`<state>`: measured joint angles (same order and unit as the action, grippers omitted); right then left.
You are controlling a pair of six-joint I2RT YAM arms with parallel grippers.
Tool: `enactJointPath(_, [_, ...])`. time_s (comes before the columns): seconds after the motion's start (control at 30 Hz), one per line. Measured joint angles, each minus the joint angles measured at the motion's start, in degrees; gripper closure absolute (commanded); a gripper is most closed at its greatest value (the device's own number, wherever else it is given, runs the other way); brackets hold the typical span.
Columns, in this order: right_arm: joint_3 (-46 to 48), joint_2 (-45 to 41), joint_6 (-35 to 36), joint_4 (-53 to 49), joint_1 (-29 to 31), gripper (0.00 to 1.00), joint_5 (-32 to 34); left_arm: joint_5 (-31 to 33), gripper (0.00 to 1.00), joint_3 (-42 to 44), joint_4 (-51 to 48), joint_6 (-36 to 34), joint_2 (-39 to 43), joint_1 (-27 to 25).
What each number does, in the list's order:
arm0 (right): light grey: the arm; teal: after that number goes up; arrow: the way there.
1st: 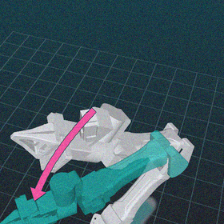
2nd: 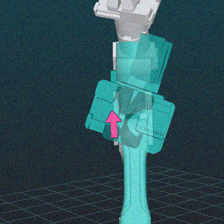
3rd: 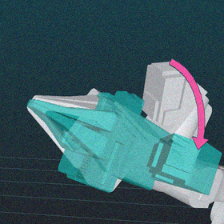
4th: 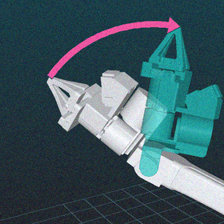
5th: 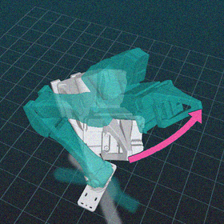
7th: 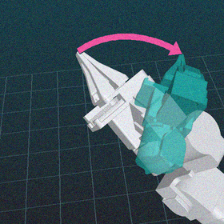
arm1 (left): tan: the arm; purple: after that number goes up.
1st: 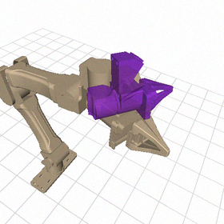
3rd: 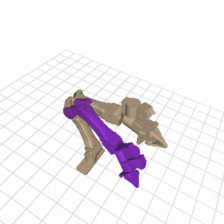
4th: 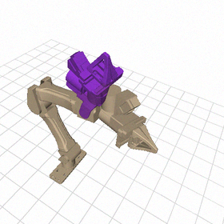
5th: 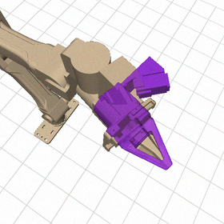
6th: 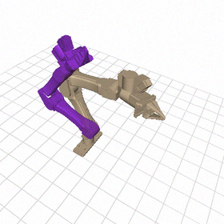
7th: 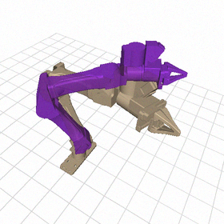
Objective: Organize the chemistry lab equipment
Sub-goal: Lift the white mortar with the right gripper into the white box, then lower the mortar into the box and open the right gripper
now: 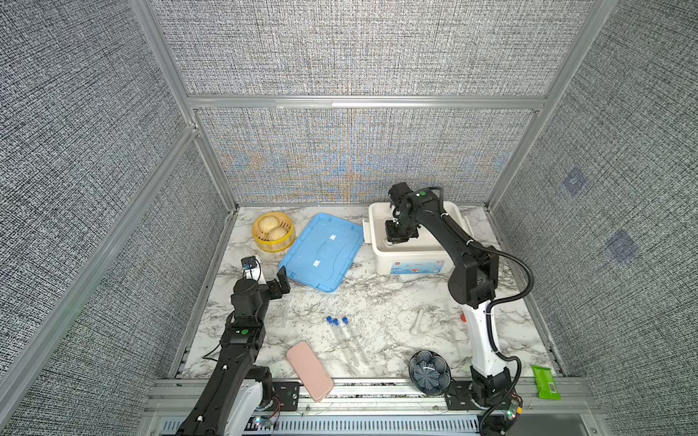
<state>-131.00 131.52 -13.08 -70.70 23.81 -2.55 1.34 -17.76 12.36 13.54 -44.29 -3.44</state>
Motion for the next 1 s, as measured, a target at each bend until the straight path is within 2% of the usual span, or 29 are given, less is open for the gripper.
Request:
enactJointPath(0.23, [-3.6,3.6,9.4,-5.3,0.2,1.00,-0.9,0.0,0.01,0.0,0.0,0.0,-0.2,0.0])
enactJointPath(0.4, [-3.6,5.6,11.3,-7.0,0.1,1.00,-0.7,0.0,0.01,0.2,0.0,0.0,0.3,0.0])
enactJointPath(1.0, [-2.8,11.1,0.1,-5.5,0.2,1.00,-2.2,0.0,0.01,0.4,0.0,0.0,0.6,0.0])
